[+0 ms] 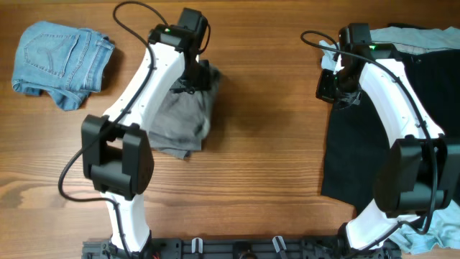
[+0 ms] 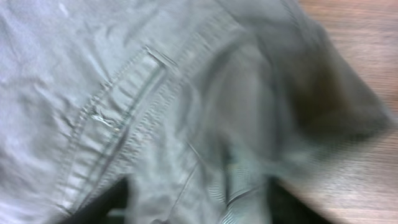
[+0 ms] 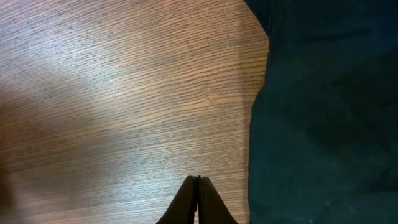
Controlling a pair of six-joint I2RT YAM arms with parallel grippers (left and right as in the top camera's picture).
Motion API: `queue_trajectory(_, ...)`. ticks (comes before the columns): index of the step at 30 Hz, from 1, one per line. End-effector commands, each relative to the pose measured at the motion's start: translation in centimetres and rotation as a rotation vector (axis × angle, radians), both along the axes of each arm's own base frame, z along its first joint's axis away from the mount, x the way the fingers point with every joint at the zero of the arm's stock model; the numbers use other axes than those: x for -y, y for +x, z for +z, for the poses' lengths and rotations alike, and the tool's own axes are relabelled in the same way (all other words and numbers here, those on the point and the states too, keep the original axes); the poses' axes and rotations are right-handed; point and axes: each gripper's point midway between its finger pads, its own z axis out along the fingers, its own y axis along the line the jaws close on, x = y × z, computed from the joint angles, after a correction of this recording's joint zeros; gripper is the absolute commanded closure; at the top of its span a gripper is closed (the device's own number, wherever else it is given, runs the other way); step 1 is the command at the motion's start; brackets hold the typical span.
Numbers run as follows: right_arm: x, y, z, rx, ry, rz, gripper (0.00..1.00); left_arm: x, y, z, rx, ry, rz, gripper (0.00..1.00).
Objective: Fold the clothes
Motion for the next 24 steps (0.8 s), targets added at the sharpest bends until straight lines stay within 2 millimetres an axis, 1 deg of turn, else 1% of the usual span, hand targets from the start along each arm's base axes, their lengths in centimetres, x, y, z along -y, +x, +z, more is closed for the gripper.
queue_trajectory(1,-0.4,0.3,0.4,0.016,0.013,0.047,0.96,-0.8,0.4,1.4,0.028,0.013,0.034,0.01)
queue_trajectory(3,-2.0,0.6,0.7,0.041,0.091,0.153,0.95,-1.6,0.5,3.3,0.040,0.009,0.051,0.00)
queue_trajectory(4,-3.5,0.7,1.0,0.061,0.166,0.224,0.93,-2.2,0.5,4.4,0.048,0.009,0.059,0.00)
queue_trajectory(5,-5.2,0.7,1.6,0.087,0.255,0.302,0.90,-3.1,0.4,5.8,0.056,0.010,0.059,0.03)
queue_trajectory(6,-8.6,0.4,3.0,0.143,0.426,0.433,0.84,-4.9,0.2,7.2,0.062,0.018,0.088,0.13)
queue_trajectory(7,-10.4,0.3,4.0,0.177,0.513,0.495,0.81,-5.9,0.0,7.6,0.061,0.019,0.107,0.21)
queue_trajectory(8,-12.1,0.1,5.0,0.214,0.595,0.555,0.79,-7.0,-0.2,7.8,0.050,0.024,0.125,0.35)
queue_trajectory(9,-13.4,0.1,5.8,0.244,0.654,0.594,0.76,-7.8,-0.5,7.7,0.037,0.027,0.144,0.50)
queue_trajectory(10,-15.4,0.0,7.0,0.286,0.727,0.646,0.75,-9.0,-0.8,7.6,0.017,0.031,0.171,0.78)
queue_trajectory(11,-16.8,0.1,7.7,0.314,0.765,0.678,0.75,-10.0,-1.1,7.3,-0.005,0.027,0.198,0.92)
queue_trajectory(12,-18.2,0.4,8.1,0.330,0.778,0.685,0.75,-10.9,-1.4,6.7,-0.033,0.008,0.227,0.96)
queue_trajectory(14,-20.6,1.4,8.0,0.351,0.738,0.653,0.87,-12.1,-2.0,5.7,-0.077,-0.038,0.271,0.96)
queue_trajectory(15,-21.4,2.1,7.7,0.361,0.691,0.623,0.88,-12.6,-2.3,4.9,-0.094,-0.054,0.291,0.96)
queue_trajectory(17,-23.2,3.0,6.9,0.391,0.599,0.585,0.91,-13.6,-3.0,2.5,-0.136,-0.094,0.334,0.96)
queue_trajectory(18,-24.7,3.1,6.8,0.423,0.569,0.614,0.96,-13.7,-3.4,1.1,-0.158,-0.133,0.351,0.96)
queue_trajectory(20,-28.0,2.3,6.5,0.465,0.565,0.717,0.96,-13.7,-4.5,-1.4,-0.205,-0.208,0.380,0.96)
queue_trajectory(21,-29.2,1.9,6.1,0.467,0.567,0.742,0.96,-13.5,-5.0,-2.5,-0.221,-0.254,0.395,0.96)
queue_trajectory(23,-31.2,1.0,4.3,0.441,0.565,0.776,0.96,-13.2,-5.4,-4.0,-0.230,-0.311,0.410,0.93)
queue_trajectory(24,-32.0,0.7,2.6,0.411,0.548,0.780,0.96,-13.2,-5.6,-5.0,-0.228,-0.330,0.419,0.91)
